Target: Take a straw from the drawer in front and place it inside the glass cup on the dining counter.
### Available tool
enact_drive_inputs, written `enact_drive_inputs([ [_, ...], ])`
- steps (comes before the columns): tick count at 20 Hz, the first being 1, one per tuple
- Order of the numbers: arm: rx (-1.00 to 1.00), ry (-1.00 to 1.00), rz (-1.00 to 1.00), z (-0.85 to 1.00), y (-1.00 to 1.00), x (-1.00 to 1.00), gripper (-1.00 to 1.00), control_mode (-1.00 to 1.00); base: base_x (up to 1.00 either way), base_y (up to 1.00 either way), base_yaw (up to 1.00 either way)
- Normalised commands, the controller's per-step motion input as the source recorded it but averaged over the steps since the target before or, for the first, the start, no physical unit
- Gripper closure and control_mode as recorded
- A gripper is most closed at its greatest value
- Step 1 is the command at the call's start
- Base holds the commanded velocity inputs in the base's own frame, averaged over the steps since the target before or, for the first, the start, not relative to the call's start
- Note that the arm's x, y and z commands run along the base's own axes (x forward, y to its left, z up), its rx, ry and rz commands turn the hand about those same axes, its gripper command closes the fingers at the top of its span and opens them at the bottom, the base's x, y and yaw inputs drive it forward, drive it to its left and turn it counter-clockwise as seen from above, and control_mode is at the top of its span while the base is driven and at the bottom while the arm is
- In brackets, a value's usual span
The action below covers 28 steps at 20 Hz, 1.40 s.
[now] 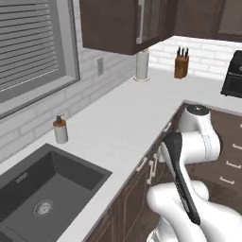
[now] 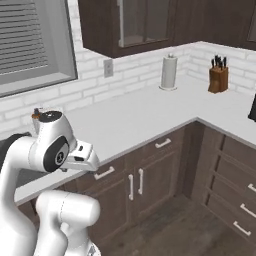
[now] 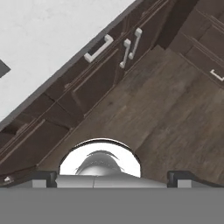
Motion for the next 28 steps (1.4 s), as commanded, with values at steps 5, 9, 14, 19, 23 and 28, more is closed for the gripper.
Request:
enact_drive_inputs([
  [5, 0.00, 0.00, 0.00, 0.00, 0.00, 0.00, -1.00, 1.00, -0.55, 0.26, -0.32],
  [9, 0.00, 0.00, 0.00, 0.00, 0.00, 0.00, -1.00, 1.00, -0.42, 0.36, -0.30],
  [14, 0.00, 0.00, 0.00, 0.00, 0.00, 0.00, -1.00, 1.00, -0.11, 0.31, -0.32],
  [19, 0.00, 0.00, 0.00, 0.00, 0.00, 0.00, -1.00, 1.00, 0.00, 0.39, -0.34],
  [23, 0.00, 0.00, 0.00, 0.00, 0.00, 0.00, -1.00, 1.00, 0.00, 0.62, -0.28],
  [28, 0.00, 0.00, 0.00, 0.00, 0.00, 0.00, -1.00, 1.00, 0.00, 0.55, -0.24],
])
